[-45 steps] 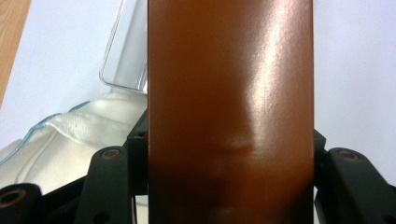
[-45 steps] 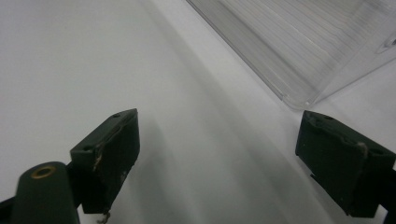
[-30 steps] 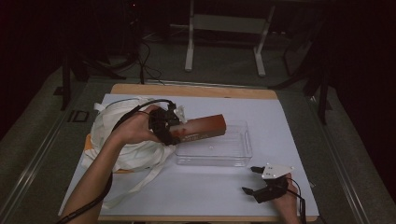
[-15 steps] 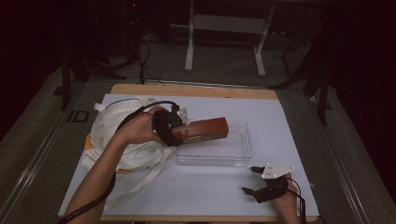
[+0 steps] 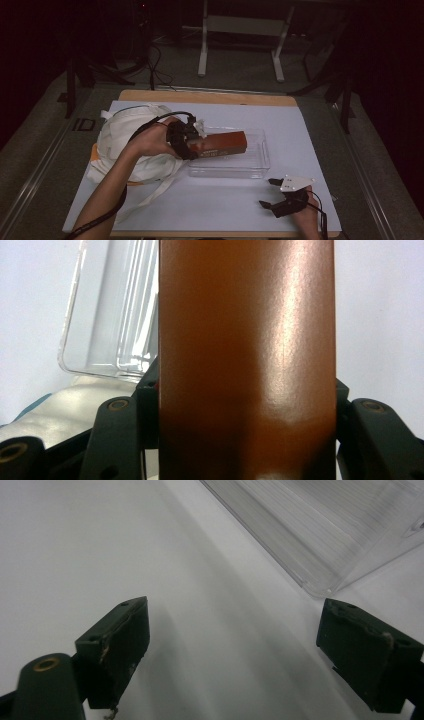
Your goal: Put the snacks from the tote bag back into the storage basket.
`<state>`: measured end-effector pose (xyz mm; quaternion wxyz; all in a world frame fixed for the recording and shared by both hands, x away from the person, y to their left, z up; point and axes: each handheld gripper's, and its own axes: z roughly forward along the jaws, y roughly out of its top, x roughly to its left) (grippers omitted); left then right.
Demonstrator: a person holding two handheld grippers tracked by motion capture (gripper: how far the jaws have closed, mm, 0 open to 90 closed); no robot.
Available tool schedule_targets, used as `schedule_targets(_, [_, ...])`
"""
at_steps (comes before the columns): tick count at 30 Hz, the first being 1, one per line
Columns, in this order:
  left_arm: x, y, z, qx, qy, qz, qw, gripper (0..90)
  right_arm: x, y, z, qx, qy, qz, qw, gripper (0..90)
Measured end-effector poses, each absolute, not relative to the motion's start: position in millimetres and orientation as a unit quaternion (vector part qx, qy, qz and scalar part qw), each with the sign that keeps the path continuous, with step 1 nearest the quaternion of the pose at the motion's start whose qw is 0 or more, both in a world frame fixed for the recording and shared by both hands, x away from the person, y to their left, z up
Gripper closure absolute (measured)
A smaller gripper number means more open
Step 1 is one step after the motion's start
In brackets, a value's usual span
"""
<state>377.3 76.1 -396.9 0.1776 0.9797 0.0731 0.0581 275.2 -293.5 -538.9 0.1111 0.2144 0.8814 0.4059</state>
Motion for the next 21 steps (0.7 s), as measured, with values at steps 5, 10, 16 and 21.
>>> schedule_targets(5, [377.7, 74.0, -401.0, 0.982, 0.068, 0.055, 0.165, 43.8, 275.4, -293.6, -538.9, 0.215, 0.882, 0.405, 0.11, 13.8])
schedule_targets(10, [377.2, 72.4, -402.4, 0.983, 0.061, 0.055, 0.163, 43.7, 275.4, -293.5, -538.9, 0.215, 0.882, 0.406, 0.109, 13.8])
schedule_targets(16, [377.2, 70.8, -403.8, 0.983, 0.058, 0.056, 0.164, 43.6, 275.5, -293.6, -539.0, 0.215, 0.881, 0.406, 0.109, 13.8])
schedule_targets(21, [377.5, 69.7, -405.4, 0.984, 0.054, 0.049, 0.165, 43.6, 275.5, -293.6, -538.9, 0.215, 0.882, 0.406, 0.108, 13.8])
